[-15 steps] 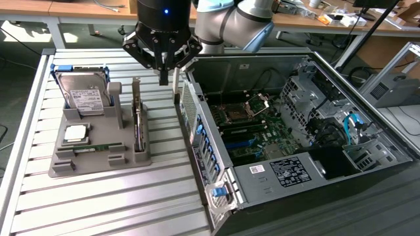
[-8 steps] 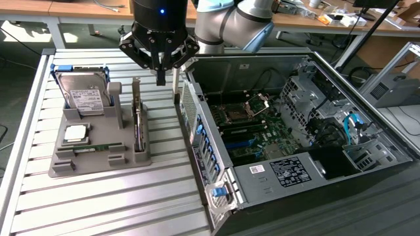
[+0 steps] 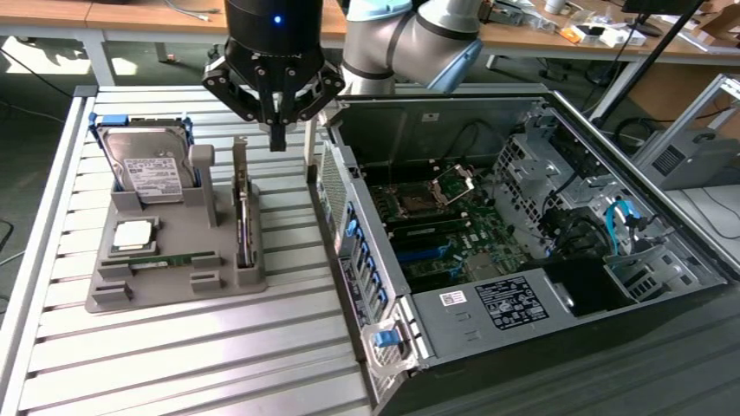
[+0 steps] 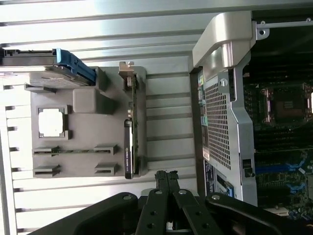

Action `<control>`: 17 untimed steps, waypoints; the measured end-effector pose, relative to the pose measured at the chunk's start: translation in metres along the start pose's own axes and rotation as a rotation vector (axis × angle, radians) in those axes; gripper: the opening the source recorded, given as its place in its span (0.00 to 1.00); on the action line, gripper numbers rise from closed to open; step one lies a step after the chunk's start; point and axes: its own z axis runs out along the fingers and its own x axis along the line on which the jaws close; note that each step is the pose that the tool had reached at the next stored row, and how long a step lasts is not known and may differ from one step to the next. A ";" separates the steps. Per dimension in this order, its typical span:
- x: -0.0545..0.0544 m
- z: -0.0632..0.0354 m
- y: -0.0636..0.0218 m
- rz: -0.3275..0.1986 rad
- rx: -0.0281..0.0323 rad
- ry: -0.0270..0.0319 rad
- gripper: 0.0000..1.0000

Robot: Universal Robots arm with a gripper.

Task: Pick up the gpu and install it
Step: 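Reach for the gpu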

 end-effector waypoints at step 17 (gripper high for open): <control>0.012 -0.0003 -0.0009 0.000 -0.0001 0.0000 0.10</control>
